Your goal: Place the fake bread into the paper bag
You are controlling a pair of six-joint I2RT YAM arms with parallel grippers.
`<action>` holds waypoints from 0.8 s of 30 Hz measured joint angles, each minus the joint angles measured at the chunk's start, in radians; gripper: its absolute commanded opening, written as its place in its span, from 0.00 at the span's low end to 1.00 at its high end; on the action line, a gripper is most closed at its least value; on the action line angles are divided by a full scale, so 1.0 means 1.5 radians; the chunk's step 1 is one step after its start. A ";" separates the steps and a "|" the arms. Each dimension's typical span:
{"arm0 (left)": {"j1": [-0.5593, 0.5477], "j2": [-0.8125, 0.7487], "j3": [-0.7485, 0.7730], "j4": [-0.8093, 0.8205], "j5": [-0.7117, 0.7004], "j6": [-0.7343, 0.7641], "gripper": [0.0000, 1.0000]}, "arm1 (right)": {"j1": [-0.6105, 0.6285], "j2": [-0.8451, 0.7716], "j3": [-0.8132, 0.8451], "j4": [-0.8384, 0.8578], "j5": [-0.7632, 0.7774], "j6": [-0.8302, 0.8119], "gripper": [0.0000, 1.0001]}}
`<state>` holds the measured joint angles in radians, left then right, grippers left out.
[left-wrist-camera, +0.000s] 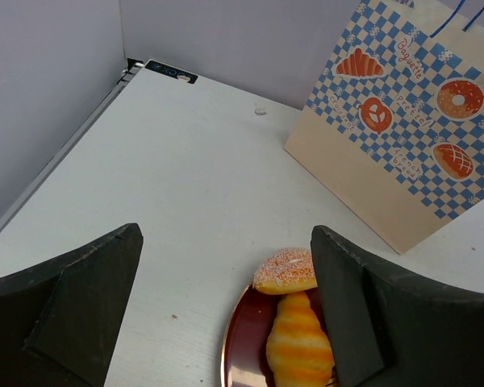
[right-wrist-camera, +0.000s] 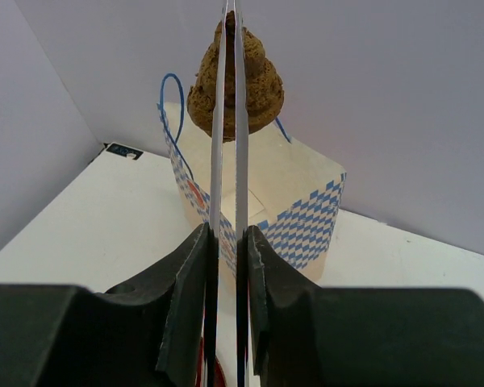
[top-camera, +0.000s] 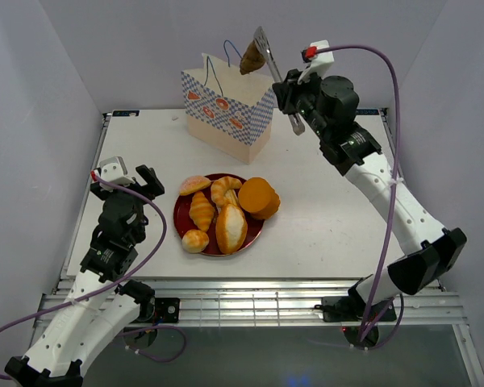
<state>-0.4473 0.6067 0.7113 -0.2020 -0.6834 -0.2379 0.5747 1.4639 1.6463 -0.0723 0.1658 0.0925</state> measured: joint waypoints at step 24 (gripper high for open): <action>0.000 -0.005 0.000 0.000 0.007 -0.002 0.96 | -0.039 0.177 0.101 -0.057 -0.059 0.024 0.53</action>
<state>-0.4473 0.5995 0.7113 -0.2020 -0.6731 -0.2413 0.5163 1.7294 1.7973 -0.1577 0.0776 0.1280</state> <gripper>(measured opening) 0.959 0.474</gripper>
